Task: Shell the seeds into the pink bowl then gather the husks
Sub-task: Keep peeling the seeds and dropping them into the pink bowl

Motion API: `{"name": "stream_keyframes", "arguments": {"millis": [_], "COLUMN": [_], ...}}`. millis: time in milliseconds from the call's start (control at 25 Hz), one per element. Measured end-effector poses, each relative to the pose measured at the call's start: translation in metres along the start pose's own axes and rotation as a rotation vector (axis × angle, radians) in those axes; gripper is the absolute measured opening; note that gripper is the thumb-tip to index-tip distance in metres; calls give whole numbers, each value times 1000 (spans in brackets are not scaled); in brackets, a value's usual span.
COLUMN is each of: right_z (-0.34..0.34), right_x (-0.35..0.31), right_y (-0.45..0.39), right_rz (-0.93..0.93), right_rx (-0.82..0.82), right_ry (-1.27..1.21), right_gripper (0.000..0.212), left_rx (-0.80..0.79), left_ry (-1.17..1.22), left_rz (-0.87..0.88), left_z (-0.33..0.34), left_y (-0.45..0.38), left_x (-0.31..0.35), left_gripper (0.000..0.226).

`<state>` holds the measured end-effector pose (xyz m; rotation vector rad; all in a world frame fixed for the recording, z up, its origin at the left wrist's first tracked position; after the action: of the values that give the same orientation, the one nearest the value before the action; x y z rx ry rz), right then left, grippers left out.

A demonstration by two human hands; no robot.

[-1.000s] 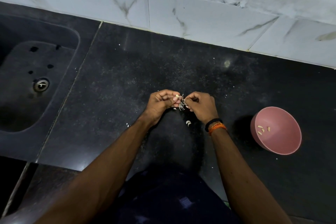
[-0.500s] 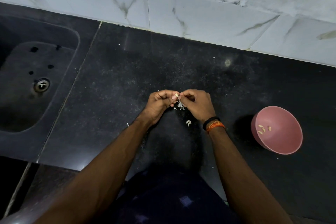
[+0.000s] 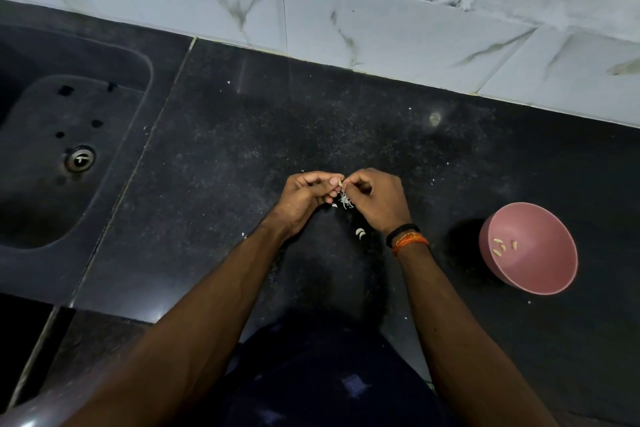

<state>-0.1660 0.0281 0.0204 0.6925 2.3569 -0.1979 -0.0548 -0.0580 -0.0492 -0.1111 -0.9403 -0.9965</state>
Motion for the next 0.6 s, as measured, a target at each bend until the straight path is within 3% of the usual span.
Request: {"name": "stream_keyframes", "arguments": {"millis": [280,600], "right_z": [1,4], "right_x": [-15,-15], "right_y": [3,8], "right_rz": [-123,-80], "right_rx": [38,93], "right_ry": [183,230], "right_gripper": [9,6], "left_rx": [-17,-34], "left_ry": [-57,-113], "left_rz": [3,8], "left_z": [1,2], "left_y": [-1,-2], "left_x": [0,-1], "left_gripper": [15,15]}}
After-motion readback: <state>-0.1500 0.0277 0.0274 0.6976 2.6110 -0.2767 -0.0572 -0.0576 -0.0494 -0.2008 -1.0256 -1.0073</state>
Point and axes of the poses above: each hand's wrist, its own y-axis away from the middle knuckle, its own z-axis out of the palm, x = y × z, the point moved 9 cm from there along -y, towards the middle knuckle, and after that the axes turned 10 degrees about y, right-handed, at the moved point
